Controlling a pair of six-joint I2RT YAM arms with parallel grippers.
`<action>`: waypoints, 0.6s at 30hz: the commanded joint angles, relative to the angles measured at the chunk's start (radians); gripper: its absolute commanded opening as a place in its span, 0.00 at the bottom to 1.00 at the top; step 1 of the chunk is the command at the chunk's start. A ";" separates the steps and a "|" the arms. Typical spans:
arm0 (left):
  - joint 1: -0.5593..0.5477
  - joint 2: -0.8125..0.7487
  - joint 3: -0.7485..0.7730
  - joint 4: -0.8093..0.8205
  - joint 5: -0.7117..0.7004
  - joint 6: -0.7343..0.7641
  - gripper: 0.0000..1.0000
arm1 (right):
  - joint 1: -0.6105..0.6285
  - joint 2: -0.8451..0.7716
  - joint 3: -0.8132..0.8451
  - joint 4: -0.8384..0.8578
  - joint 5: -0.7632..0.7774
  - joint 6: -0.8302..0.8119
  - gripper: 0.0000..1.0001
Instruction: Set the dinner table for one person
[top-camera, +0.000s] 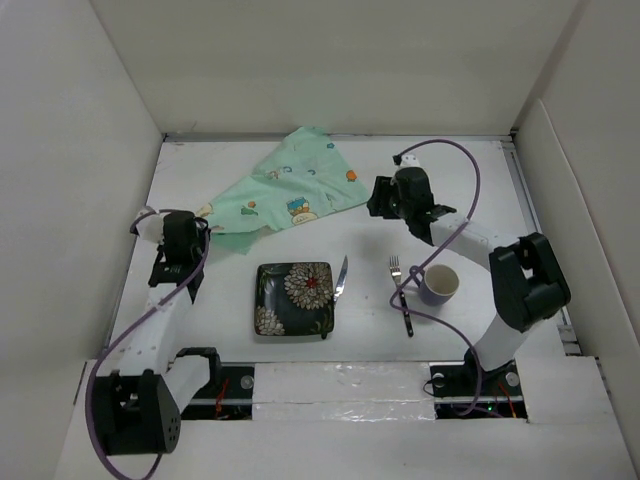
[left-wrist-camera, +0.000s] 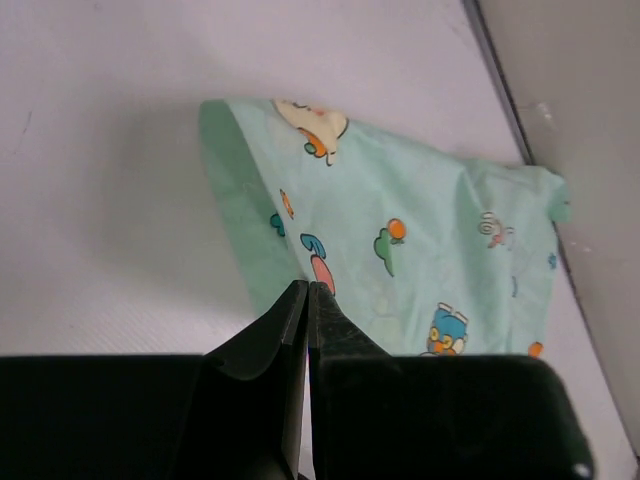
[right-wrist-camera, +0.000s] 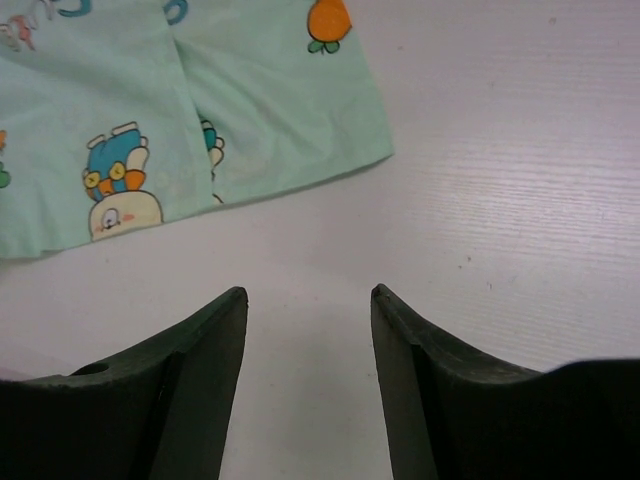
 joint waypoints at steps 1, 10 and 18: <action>0.001 -0.081 -0.030 -0.011 0.039 0.077 0.00 | -0.007 0.076 0.080 -0.032 0.054 -0.018 0.58; 0.001 -0.178 -0.051 0.008 0.130 0.080 0.00 | -0.016 0.334 0.357 -0.231 0.123 0.027 0.57; 0.001 -0.321 -0.145 0.109 0.219 0.040 0.00 | -0.007 0.498 0.574 -0.375 0.225 0.073 0.55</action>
